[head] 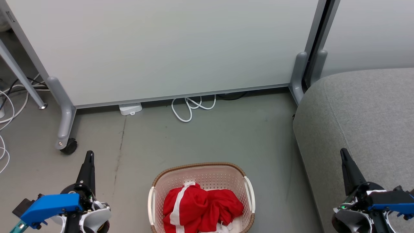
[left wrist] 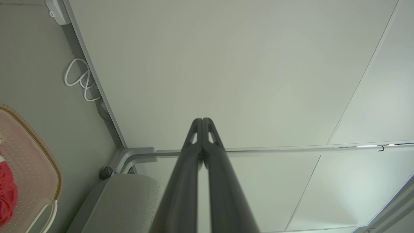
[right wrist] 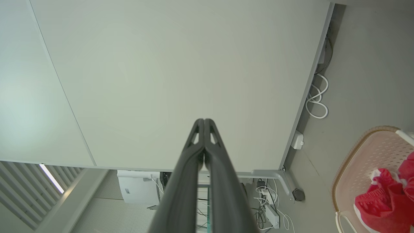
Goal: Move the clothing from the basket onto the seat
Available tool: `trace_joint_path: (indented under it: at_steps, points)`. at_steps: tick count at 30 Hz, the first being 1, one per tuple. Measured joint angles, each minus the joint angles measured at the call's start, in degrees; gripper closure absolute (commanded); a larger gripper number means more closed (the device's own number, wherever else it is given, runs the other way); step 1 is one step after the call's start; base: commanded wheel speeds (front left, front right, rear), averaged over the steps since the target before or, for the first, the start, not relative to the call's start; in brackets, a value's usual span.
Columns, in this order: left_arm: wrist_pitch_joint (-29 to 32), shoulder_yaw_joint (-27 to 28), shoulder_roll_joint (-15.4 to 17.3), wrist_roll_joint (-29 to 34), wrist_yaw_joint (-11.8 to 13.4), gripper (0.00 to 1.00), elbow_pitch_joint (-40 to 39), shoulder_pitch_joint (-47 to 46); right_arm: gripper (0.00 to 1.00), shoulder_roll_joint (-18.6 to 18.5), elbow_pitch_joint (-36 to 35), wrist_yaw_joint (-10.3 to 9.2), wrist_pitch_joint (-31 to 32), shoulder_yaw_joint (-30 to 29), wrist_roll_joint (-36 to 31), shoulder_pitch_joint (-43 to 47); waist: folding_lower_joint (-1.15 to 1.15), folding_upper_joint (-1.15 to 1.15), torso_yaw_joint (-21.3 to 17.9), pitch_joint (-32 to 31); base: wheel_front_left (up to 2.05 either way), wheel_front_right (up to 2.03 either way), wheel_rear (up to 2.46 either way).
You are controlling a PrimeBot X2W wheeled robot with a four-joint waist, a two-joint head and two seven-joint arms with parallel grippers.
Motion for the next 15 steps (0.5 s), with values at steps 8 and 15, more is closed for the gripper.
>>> trace_joint_path:
  at_steps: [8, 15]
  points:
    - [-0.4, -0.3, -0.7, 0.0, 0.1, 0.0, 3.1, 3.4, 0.0, 0.5, 2.9, -0.11, -0.3, 0.5, 0.0, 2.7, 0.0, 0.0, 0.0, 0.0, 0.0, 0.0, 0.0]
    - [-2.4, -1.7, -0.8, 0.9, 0.1, 0.0, 3.1, 3.4, 0.0, 0.5, 2.3, -0.1, -2.3, 1.8, -0.9, 2.8, 0.0, 0.0, 0.0, 0.0, 0.0, 0.0, 0.0]
